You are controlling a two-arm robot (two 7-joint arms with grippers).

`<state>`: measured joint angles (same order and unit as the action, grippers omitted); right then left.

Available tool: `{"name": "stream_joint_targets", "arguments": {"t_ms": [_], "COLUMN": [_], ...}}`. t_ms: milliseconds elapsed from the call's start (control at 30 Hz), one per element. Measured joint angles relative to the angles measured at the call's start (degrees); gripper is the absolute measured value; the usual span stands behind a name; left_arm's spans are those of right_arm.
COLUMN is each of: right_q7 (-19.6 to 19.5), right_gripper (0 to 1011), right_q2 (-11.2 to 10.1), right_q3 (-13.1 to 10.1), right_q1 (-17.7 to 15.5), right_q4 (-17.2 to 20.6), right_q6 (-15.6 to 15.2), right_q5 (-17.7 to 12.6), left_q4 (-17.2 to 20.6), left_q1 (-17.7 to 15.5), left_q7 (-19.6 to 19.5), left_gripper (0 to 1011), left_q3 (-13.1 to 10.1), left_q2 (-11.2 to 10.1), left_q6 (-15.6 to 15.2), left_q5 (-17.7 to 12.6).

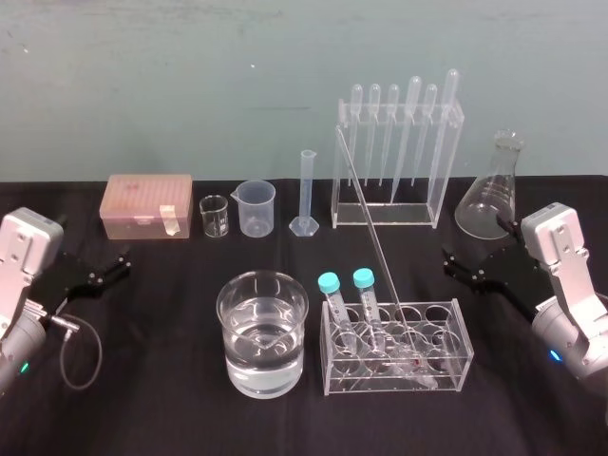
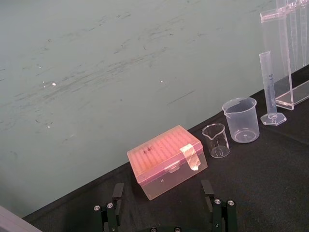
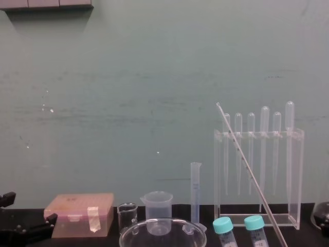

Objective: Hold the thermometer with one hand and immerse one end into the beaker, then reinsert it into the test tube rack.

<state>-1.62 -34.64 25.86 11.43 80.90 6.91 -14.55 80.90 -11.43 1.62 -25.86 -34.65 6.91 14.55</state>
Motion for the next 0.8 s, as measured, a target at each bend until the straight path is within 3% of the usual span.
{"name": "stream_joint_targets", "arguments": {"t_ms": [800], "right_q7": [0.0], "right_gripper": [1000], "right_q2": [0.0], "right_q3": [0.0], "right_q1": [0.0], "right_q4": [0.0], "right_q6": [0.0], "right_q5": [0.0], "left_q4": [0.0], "left_q1": [0.0], "left_q7": [0.0], "left_gripper": [1008], "left_q3": [0.0], "left_q2": [0.0], "left_q6": [0.0], "left_q5": [0.0]}}
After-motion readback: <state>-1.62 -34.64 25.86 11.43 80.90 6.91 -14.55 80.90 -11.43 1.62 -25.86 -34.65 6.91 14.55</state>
